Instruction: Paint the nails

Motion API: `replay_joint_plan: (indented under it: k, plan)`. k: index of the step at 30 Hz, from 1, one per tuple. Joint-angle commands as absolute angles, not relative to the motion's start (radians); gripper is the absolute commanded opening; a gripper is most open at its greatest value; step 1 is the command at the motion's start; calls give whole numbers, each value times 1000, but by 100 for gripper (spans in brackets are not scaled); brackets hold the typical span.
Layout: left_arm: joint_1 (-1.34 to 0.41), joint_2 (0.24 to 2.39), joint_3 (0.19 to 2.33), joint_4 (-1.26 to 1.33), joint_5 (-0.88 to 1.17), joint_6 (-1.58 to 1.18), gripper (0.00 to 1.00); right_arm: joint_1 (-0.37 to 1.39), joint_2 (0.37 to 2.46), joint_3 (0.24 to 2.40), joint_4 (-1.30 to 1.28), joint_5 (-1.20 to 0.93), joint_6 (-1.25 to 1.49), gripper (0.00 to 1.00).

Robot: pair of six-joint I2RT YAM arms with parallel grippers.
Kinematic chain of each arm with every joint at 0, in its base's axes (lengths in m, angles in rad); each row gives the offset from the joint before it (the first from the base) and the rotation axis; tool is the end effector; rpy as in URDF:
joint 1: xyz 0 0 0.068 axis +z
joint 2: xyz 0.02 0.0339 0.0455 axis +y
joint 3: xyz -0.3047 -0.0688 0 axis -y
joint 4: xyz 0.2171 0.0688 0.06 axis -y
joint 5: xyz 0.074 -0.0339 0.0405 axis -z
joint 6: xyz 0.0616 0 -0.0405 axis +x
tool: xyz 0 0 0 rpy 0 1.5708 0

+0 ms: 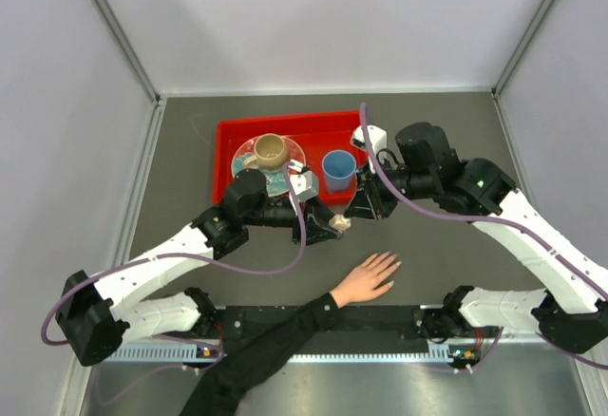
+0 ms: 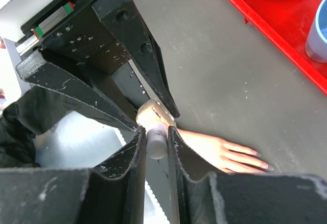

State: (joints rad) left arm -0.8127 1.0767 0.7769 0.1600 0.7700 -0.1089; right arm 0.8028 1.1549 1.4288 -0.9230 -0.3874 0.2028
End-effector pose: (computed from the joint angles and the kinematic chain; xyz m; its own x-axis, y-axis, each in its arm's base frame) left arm 0.1185 -0.1876 0.3585 -0.2034 0.1013 -0.9738 0.9790 0.0041 -0.2041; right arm 0.1181 0.1558 0.4295 -0.5876 -0.3399 -0.7343 -0.7726 0.5056 0.3841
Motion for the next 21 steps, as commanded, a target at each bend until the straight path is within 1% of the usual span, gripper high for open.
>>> replay_joint_plan:
  k: [1, 3, 8, 12, 21]
  plan:
    - [-816, 1066, 795, 212, 770, -104, 44, 804, 1166, 1470, -871, -402, 236, 0]
    - [-816, 1060, 796, 212, 767, -106, 45, 804, 1170, 1471, -877, -400, 239, 0]
    - [-818, 1065, 811, 181, 772, -100, 45, 808, 1189, 1496, -916, -393, 227, 0]
    - [-821, 1091, 841, 127, 787, -83, 45, 844, 1227, 1558, -980, -312, 190, 0]
    - [-822, 1095, 841, 130, 782, -86, 38, 874, 1246, 1598, -1025, -270, 179, 0]
